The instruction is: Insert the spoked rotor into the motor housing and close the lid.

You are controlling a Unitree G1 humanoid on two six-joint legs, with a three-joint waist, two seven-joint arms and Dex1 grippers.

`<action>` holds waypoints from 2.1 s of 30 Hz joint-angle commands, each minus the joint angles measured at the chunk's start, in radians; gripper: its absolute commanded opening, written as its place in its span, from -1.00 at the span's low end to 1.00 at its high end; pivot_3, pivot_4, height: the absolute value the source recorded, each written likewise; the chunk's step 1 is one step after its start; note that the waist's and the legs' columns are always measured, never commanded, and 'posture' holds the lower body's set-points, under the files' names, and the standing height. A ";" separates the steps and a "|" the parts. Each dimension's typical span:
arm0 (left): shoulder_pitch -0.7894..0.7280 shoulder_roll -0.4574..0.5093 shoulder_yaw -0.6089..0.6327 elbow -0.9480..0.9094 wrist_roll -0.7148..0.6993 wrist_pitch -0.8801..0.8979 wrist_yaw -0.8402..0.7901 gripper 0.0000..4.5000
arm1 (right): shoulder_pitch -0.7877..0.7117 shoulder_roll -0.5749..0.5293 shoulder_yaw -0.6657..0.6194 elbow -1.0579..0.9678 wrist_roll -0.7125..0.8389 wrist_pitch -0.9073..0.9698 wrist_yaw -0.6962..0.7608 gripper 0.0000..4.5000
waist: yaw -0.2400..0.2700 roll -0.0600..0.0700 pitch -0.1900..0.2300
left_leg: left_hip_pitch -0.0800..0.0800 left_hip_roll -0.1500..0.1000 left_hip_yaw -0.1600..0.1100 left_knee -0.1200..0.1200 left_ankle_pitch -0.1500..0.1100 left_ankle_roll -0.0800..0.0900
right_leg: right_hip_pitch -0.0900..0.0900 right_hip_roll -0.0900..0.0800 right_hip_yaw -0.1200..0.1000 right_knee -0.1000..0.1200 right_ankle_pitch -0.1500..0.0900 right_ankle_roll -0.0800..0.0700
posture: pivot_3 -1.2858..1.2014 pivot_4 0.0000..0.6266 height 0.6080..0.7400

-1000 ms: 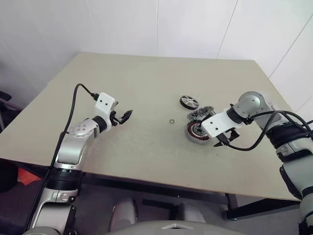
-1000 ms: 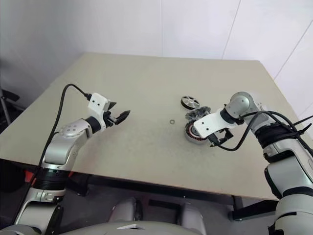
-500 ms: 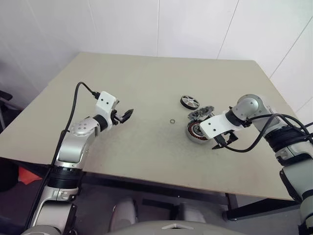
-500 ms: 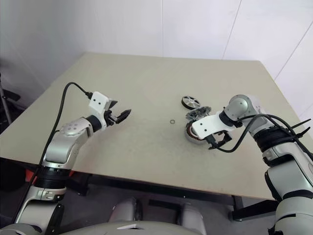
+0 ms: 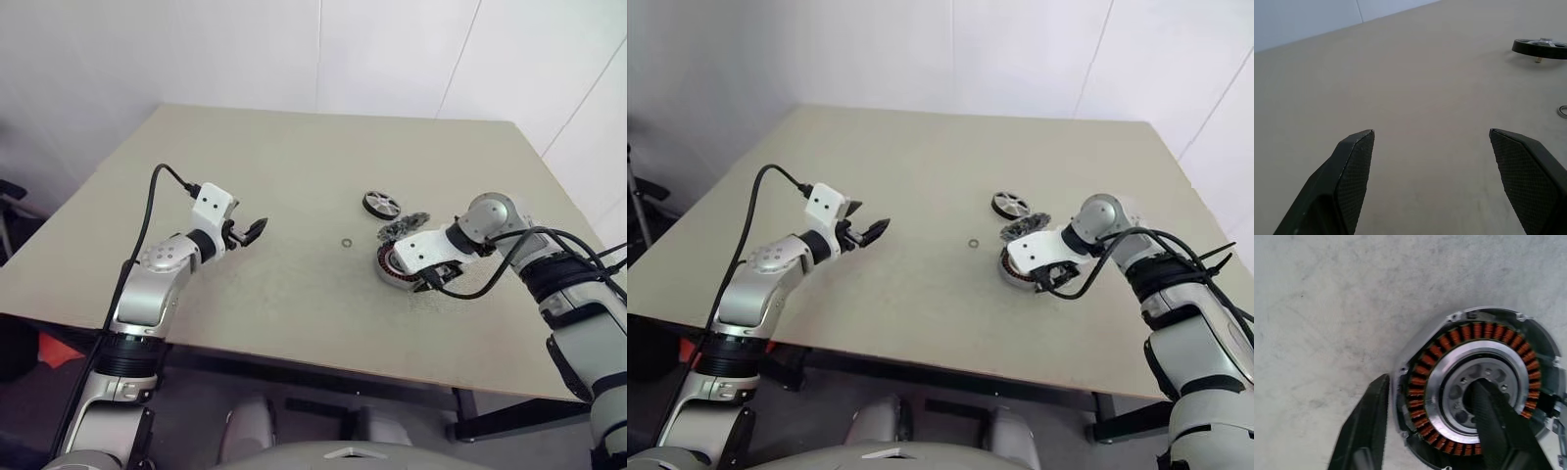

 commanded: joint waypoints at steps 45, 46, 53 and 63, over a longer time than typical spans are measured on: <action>0.011 0.001 0.001 -0.024 0.022 -0.029 0.006 0.77 | 0.085 0.038 -0.041 -0.548 0.275 1.197 -0.203 0.40 | -0.003 -0.001 0.001 | 0.015 -0.006 0.000 -0.011 0.002 -0.003 | 0.020 -0.001 0.004 -0.030 -0.004 0.007 | 0.03 -1.00 1.00; 0.012 0.002 0.001 -0.023 0.022 -0.028 0.006 0.77 | 0.084 0.038 -0.046 -0.557 0.278 1.200 -0.204 0.52 | -0.003 -0.001 0.001 | 0.015 -0.006 0.000 -0.011 0.002 -0.003 | 0.019 -0.001 0.004 -0.030 -0.003 0.006 | 0.03 -1.00 1.00; 0.006 0.004 -0.001 -0.013 0.024 -0.032 0.001 0.77 | 0.085 -0.009 -0.073 -0.707 0.361 1.235 -0.129 0.96 | 0.001 -0.001 0.001 | 0.015 -0.005 0.000 -0.013 0.001 -0.003 | 0.016 -0.001 0.003 -0.021 0.000 0.001 | 0.03 -1.00 1.00; -0.013 0.007 -0.009 0.011 0.028 -0.043 -0.011 0.77 | 0.007 -0.027 -0.233 -0.982 0.636 1.382 -0.079 0.96 | 0.001 -0.001 0.001 | 0.014 -0.003 0.000 -0.020 0.000 -0.005 | 0.009 0.001 0.002 -0.014 0.001 0.002 | 0.03 -1.00 1.00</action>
